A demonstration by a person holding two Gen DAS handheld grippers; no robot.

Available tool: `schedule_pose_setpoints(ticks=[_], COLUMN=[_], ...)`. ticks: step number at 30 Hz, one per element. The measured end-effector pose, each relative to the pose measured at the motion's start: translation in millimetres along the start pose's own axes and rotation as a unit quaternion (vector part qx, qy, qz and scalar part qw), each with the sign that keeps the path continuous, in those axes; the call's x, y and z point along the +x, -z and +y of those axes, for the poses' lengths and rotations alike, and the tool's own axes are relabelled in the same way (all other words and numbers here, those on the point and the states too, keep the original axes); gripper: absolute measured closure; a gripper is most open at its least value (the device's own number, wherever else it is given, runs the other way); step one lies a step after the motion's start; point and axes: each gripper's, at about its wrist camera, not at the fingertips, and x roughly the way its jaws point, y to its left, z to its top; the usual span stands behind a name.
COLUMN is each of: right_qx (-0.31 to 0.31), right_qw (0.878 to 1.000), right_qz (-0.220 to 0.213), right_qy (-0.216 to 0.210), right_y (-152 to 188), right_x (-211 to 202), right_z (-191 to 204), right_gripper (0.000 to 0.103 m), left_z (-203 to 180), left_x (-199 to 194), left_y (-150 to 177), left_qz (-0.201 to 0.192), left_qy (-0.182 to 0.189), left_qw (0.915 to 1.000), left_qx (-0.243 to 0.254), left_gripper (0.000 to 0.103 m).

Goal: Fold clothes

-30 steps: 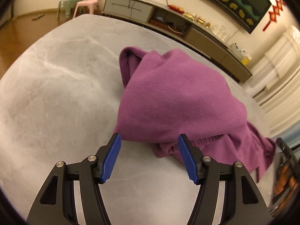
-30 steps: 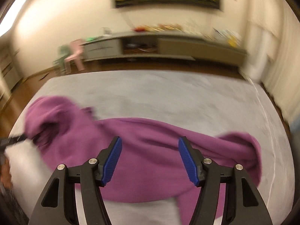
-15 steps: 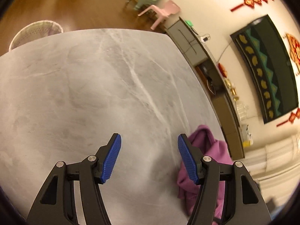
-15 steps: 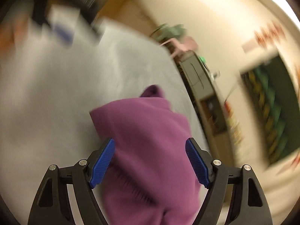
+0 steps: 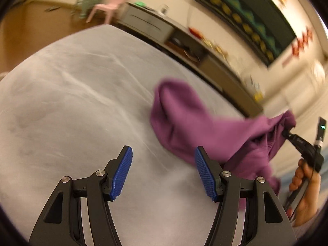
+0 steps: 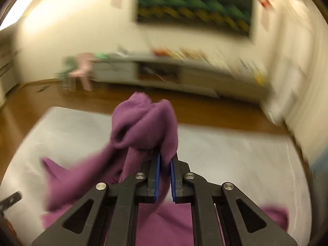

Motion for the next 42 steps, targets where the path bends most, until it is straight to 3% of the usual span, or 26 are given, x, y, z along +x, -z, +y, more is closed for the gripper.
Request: schedule_pose_setpoints(ticks=[4, 5, 7, 11, 15, 20, 22, 23, 24, 25, 27, 28, 29, 30, 31, 33, 36, 39, 40, 42], right_qx=[0.069, 0.077, 0.073, 0.081, 0.129, 0.174, 0.177, 0.178, 0.179, 0.180, 0.185, 0.189, 0.192, 0.195, 0.198, 0.191, 0.176, 0.110, 0.081, 0.027], right_qw=[0.994, 0.993, 0.992, 0.990, 0.982, 0.972, 0.971, 0.971, 0.971, 0.971, 0.971, 0.971, 0.972, 0.973, 0.974, 0.977, 0.982, 0.990, 0.992, 0.988], right_qz=[0.079, 0.089, 0.089, 0.087, 0.079, 0.094, 0.090, 0.090, 0.091, 0.093, 0.095, 0.093, 0.089, 0.083, 0.078, 0.072, 0.066, 0.077, 0.083, 0.107], right_qy=[-0.014, -0.024, -0.041, -0.080, -0.113, -0.127, -0.133, -0.134, -0.132, -0.129, -0.119, -0.113, -0.105, -0.094, -0.084, -0.058, -0.016, 0.030, 0.050, 0.104], right_y=[51.7, 64.3, 70.1, 96.1, 113.7, 122.6, 121.6, 122.1, 123.5, 124.8, 125.5, 125.4, 124.3, 122.6, 120.8, 119.3, 117.8, 121.3, 123.7, 139.2], right_x=[29.5, 30.9, 26.9, 12.3, 16.3, 28.7, 27.8, 28.9, 30.7, 32.2, 32.1, 29.6, 26.2, 21.9, 17.7, 9.2, -3.5, -21.0, -26.5, -33.0], right_z=[-62.4, -71.4, -85.2, -109.5, -141.7, -163.7, -166.6, -167.8, -169.8, -172.1, -179.2, -183.6, -189.2, -195.7, -202.2, -211.5, -223.7, -225.7, -225.2, -226.9], right_gripper=[0.086, 0.074, 0.065, 0.064, 0.059, 0.058, 0.057, 0.057, 0.057, 0.057, 0.057, 0.057, 0.056, 0.056, 0.056, 0.052, 0.044, 0.036, 0.028, 0.024], left_z=[-24.3, -31.7, -48.3, -100.0, -174.7, -271.0, -295.5, -299.0, -299.1, -294.1, -268.3, -252.6, -223.7, -194.1, -161.3, -95.7, -11.4, 28.8, 34.4, 45.5], left_x=[12.7, 15.0, 17.7, 21.1, 39.7, 92.5, 124.5, 137.2, 150.1, 153.5, 126.0, 105.9, 74.1, 44.1, 24.9, -13.6, -45.7, -58.3, -59.9, -63.2], left_y=[14.9, 19.2, 27.7, 45.0, 64.4, 79.6, 90.9, 93.2, 91.9, 84.3, 51.3, 37.6, 18.9, 2.1, -3.8, -15.6, -15.3, -4.0, -1.9, 2.3], left_qz=[0.018, 0.025, 0.035, 0.046, 0.059, 0.055, 0.060, 0.061, 0.061, 0.070, 0.055, 0.038, 0.019, 0.002, -0.007, -0.023, -0.023, -0.019, -0.020, -0.020], left_qy=[0.011, 0.022, 0.042, 0.069, 0.070, 0.022, -0.018, -0.043, -0.072, -0.075, -0.040, -0.029, -0.007, 0.010, 0.000, -0.019, -0.067, -0.068, -0.066, -0.062], left_qw=[0.9987, 0.9975, 0.9939, 0.9788, 0.9493, 0.9033, 0.8790, 0.8704, 0.8672, 0.8783, 0.9230, 0.9398, 0.9621, 0.9781, 0.9859, 0.9960, 0.9975, 0.9965, 0.9964, 0.9961], left_qx=[0.047, 0.062, 0.096, 0.188, 0.301, 0.425, 0.473, 0.487, 0.489, 0.467, 0.379, 0.338, 0.272, 0.208, 0.167, 0.084, 0.000, -0.043, -0.049, -0.059], left_gripper=[0.037, 0.037, 0.037, 0.035, 0.032, 0.032, 0.033, 0.039, 0.080, 0.080, 0.088, 0.090, 0.090, 0.090, 0.090, 0.090, 0.090, 0.091, 0.091, 0.091])
